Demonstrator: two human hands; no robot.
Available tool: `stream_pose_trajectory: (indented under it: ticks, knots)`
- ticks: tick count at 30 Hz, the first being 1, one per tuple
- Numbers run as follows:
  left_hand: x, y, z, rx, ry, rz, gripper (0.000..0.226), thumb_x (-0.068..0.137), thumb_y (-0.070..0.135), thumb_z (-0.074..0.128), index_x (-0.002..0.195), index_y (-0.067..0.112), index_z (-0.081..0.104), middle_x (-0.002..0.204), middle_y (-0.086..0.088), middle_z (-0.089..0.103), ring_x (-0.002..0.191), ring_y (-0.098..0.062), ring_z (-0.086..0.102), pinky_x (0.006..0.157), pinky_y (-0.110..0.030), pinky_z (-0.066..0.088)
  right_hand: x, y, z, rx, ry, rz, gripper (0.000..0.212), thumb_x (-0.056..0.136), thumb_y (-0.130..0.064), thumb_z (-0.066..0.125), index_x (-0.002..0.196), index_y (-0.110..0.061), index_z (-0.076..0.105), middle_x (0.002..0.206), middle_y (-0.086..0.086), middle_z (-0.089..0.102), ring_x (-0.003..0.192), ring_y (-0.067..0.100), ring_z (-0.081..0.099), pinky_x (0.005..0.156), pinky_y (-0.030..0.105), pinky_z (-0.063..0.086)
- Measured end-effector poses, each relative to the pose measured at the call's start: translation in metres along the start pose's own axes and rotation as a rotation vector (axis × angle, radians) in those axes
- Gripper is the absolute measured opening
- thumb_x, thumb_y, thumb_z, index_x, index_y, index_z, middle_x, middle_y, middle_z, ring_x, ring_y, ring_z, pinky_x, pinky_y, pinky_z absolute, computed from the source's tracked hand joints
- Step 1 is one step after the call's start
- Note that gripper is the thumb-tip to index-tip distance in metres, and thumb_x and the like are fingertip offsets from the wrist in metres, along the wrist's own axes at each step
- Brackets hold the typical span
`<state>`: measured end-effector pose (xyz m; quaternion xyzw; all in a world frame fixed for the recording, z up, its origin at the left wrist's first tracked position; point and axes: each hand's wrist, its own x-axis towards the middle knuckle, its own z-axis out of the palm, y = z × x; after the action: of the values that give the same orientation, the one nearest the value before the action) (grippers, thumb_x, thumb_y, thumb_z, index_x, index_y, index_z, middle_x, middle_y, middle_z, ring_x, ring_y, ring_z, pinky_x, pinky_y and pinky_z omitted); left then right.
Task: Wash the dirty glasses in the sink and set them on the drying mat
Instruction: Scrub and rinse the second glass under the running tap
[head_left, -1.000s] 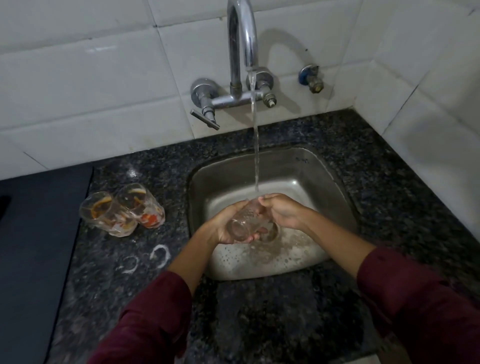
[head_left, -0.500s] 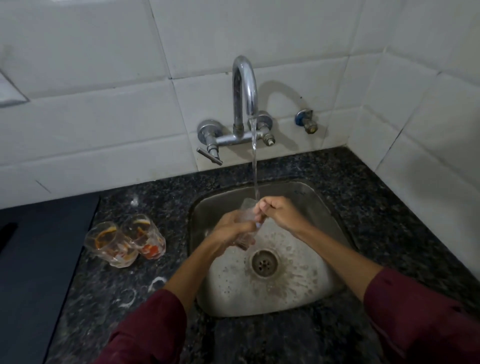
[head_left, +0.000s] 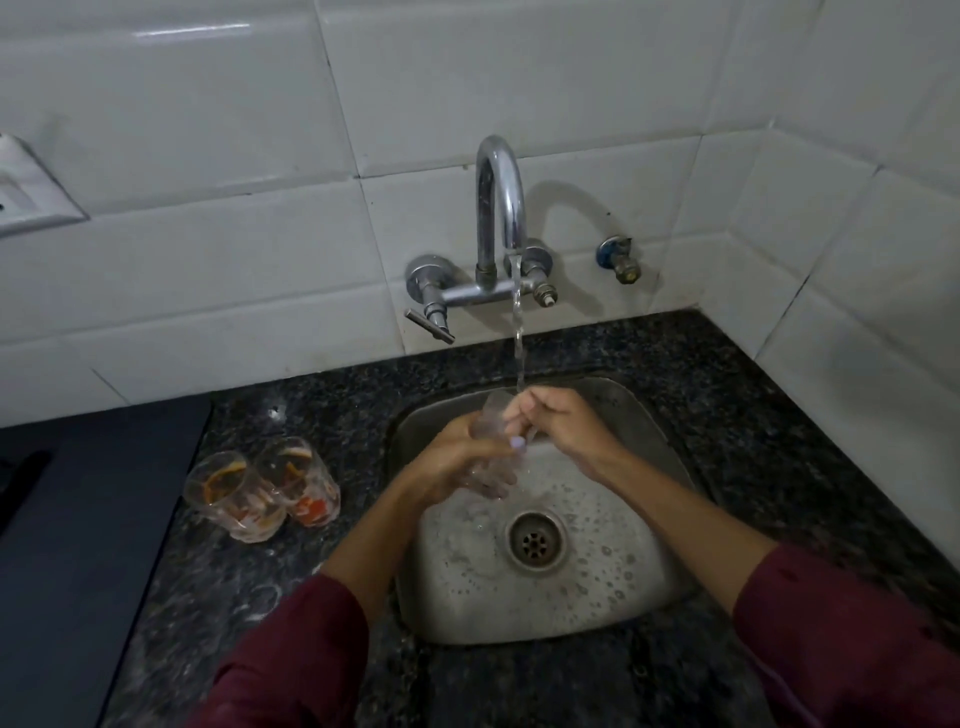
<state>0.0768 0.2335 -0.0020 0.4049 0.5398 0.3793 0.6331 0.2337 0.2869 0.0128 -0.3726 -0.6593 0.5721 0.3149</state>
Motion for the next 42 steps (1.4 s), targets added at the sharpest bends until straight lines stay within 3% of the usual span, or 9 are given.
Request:
stream_pose_trajectory:
  ticks: [6, 12, 14, 19, 24, 28, 33, 37, 42]
  knots:
    - [0.001, -0.001, 0.013, -0.027, 0.044, -0.065, 0.030, 0.077, 0.004, 0.071, 0.106, 0.005, 0.063, 0.093, -0.013, 0.065, 0.064, -0.020, 0.067, 0.057, -0.035, 0.057, 0.000, 0.008, -0.004, -0.162, 0.007, -0.041, 0.031, 0.098, -0.012, 0.043, 0.075, -0.013, 0.063, 0.063, 0.002, 0.064, 0.056, 0.002, 0.061, 0.062, 0.022, 0.050]
    - [0.007, 0.000, 0.040, 1.159, 0.492, 0.160, 0.066, 0.074, 0.028, 0.072, 0.128, 0.014, 0.037, 0.123, -0.013, 0.056, 0.105, -0.037, 0.061, 0.083, -0.044, 0.050, 0.015, -0.013, 0.005, -0.389, 0.131, 0.179, 0.020, 0.091, -0.013, 0.050, 0.082, -0.008, 0.067, 0.076, 0.009, 0.067, 0.071, 0.020, 0.065, 0.071, 0.027, 0.054]
    - [0.008, 0.002, 0.036, 1.049, 0.448, 0.193, 0.073, 0.072, 0.034, 0.076, 0.131, 0.017, 0.036, 0.124, -0.010, 0.056, 0.107, -0.034, 0.060, 0.088, -0.044, 0.050, 0.014, -0.016, 0.003, -0.304, 0.134, 0.152, 0.024, 0.092, -0.011, 0.049, 0.076, -0.011, 0.066, 0.070, 0.006, 0.066, 0.065, 0.016, 0.064, 0.064, 0.023, 0.051]
    - [-0.003, 0.017, 0.010, -0.090, -0.047, -0.017, 0.021, 0.076, 0.003, 0.071, 0.096, 0.006, 0.064, 0.078, -0.013, 0.068, 0.066, -0.025, 0.069, 0.061, -0.038, 0.058, 0.001, -0.005, -0.009, -0.084, -0.083, -0.054, 0.031, 0.097, -0.009, 0.042, 0.074, -0.015, 0.061, 0.070, 0.004, 0.062, 0.062, 0.001, 0.060, 0.067, 0.018, 0.048]
    - [0.008, 0.013, 0.021, 0.281, 0.120, 0.087, 0.023, 0.070, -0.004, 0.072, 0.083, 0.012, 0.062, 0.078, -0.003, 0.063, 0.071, -0.017, 0.063, 0.082, -0.051, 0.056, 0.007, -0.011, -0.001, -0.271, -0.003, 0.058, 0.030, 0.095, -0.008, 0.046, 0.070, -0.012, 0.061, 0.060, 0.005, 0.061, 0.054, 0.005, 0.060, 0.066, 0.027, 0.051]
    - [0.017, 0.006, 0.031, 0.936, 0.391, 0.013, 0.074, 0.062, 0.022, 0.081, 0.125, 0.011, 0.044, 0.118, -0.010, 0.061, 0.104, -0.030, 0.061, 0.087, -0.042, 0.052, 0.017, -0.011, 0.009, -0.505, 0.044, 0.205, 0.018, 0.086, -0.004, 0.052, 0.074, -0.008, 0.066, 0.080, 0.015, 0.068, 0.083, 0.029, 0.067, 0.084, 0.036, 0.054]
    - [0.020, -0.002, 0.045, 1.292, 0.401, 0.103, 0.072, 0.073, 0.021, 0.075, 0.131, 0.010, 0.034, 0.129, -0.016, 0.051, 0.111, -0.037, 0.058, 0.087, -0.046, 0.050, 0.031, -0.006, 0.013, -0.601, 0.126, 0.369, 0.033, 0.096, -0.025, 0.043, 0.095, -0.003, 0.067, 0.101, 0.017, 0.068, 0.094, 0.032, 0.065, 0.083, 0.038, 0.052]
    - [0.024, -0.008, 0.042, 1.098, 0.269, -0.052, 0.070, 0.075, 0.031, 0.076, 0.131, 0.012, 0.040, 0.127, -0.013, 0.052, 0.113, -0.033, 0.056, 0.091, -0.043, 0.050, 0.031, 0.008, 0.011, -0.274, 0.170, 0.502, 0.030, 0.095, -0.023, 0.046, 0.081, -0.003, 0.064, 0.076, 0.014, 0.064, 0.069, 0.029, 0.064, 0.059, 0.029, 0.048]
    - [0.019, -0.025, 0.031, 0.329, 0.082, -0.328, 0.039, 0.085, 0.026, 0.066, 0.121, 0.012, 0.062, 0.121, -0.014, 0.062, 0.100, -0.026, 0.062, 0.091, -0.041, 0.053, 0.005, 0.027, 0.007, -0.018, 0.123, 0.603, 0.020, 0.089, -0.005, 0.050, 0.074, -0.011, 0.061, 0.062, 0.004, 0.059, 0.049, 0.012, 0.055, 0.054, 0.023, 0.042]
